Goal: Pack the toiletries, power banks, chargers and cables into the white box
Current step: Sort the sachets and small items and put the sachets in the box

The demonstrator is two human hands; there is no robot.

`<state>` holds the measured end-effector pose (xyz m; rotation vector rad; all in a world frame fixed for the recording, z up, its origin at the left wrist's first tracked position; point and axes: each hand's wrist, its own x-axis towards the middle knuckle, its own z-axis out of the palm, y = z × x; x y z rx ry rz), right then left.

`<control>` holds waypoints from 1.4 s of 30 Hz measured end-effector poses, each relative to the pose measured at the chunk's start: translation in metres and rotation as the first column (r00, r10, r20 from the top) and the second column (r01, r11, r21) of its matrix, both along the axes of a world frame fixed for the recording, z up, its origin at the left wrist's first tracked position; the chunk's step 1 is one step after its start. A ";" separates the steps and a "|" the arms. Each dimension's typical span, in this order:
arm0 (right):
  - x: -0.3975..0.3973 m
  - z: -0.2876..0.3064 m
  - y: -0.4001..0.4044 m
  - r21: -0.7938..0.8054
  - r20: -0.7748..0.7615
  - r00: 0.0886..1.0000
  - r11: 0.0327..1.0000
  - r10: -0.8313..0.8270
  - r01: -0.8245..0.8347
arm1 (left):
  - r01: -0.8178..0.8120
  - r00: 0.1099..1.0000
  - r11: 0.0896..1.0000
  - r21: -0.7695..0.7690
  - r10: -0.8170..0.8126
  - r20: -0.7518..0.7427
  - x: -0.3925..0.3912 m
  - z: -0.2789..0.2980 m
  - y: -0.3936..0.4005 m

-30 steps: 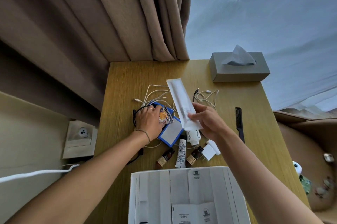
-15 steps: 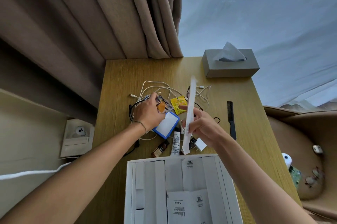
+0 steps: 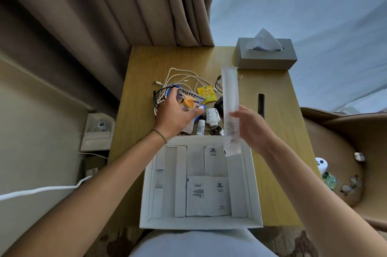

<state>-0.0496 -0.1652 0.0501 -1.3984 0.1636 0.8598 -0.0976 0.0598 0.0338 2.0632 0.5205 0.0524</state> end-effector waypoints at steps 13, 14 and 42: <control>-0.070 -0.028 -0.024 -0.291 0.137 0.950 0.928 0.281 -0.232 | -0.126 0.992 0.989 -0.072 0.125 -0.018 -0.073 -0.009 -0.024; -0.074 -0.030 -0.024 -0.336 0.145 0.936 0.906 0.322 -0.259 | -0.139 0.990 0.988 -0.067 0.138 -0.016 -0.076 -0.009 -0.024; -0.121 -0.125 0.038 -0.697 -0.038 0.825 0.577 0.563 -0.426 | -0.085 0.983 0.996 -0.039 0.078 -0.169 -0.110 -0.009 -0.023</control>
